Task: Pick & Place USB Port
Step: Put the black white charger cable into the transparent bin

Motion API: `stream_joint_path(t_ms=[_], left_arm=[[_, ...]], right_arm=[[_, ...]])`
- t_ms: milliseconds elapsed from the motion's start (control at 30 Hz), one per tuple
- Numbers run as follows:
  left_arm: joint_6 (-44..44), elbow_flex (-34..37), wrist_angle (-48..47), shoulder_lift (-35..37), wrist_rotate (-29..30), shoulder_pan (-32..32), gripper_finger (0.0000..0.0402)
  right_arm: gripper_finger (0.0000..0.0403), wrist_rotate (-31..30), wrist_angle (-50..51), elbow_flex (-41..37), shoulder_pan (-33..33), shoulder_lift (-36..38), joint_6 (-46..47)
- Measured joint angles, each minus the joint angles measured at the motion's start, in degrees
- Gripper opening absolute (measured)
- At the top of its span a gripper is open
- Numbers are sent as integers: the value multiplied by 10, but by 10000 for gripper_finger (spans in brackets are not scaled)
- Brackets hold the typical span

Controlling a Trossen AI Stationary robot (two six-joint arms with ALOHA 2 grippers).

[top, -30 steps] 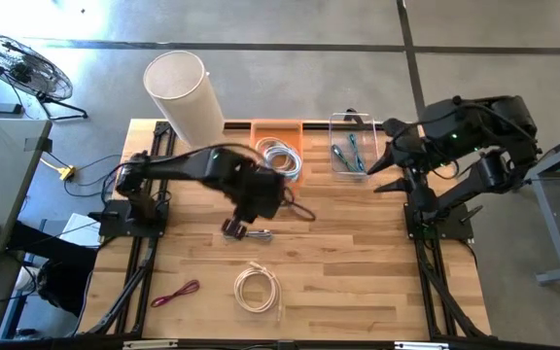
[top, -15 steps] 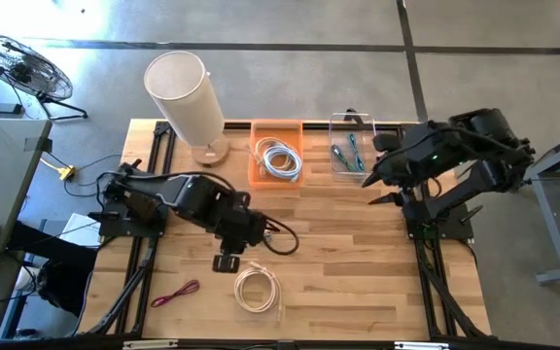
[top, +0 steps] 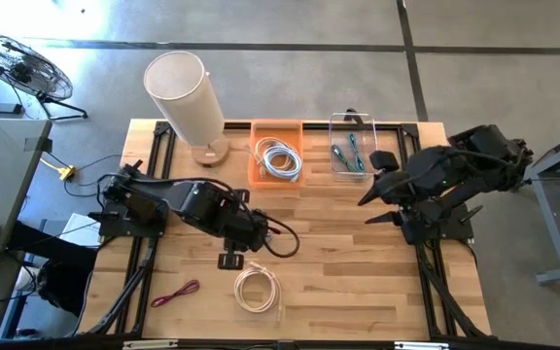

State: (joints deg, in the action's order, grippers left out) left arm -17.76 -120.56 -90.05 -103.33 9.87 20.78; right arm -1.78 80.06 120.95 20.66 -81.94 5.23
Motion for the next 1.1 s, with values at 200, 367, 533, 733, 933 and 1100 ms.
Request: stream_joint_path(t_ms=[200,367,533,733,933,1100], left_arm=[[-66,56,1,0,-27,0,139],[-132,121,1,0,-48,3,199],[-100,189,11,-1,-45,2,245],[-97,253,27,-1,-36,2,255],[-95,305,71,-1,-13,-5,255],[-34,332,155,-1,12,-25,255]], right_arm=[[178,-16,-29,0,51,0,50],[178,-63,-55,0,102,0,67],[178,-108,-63,0,161,0,81],[178,-137,-61,0,218,0,61],[178,-147,-46,0,247,0,48],[178,-146,-23,0,268,0,31]])
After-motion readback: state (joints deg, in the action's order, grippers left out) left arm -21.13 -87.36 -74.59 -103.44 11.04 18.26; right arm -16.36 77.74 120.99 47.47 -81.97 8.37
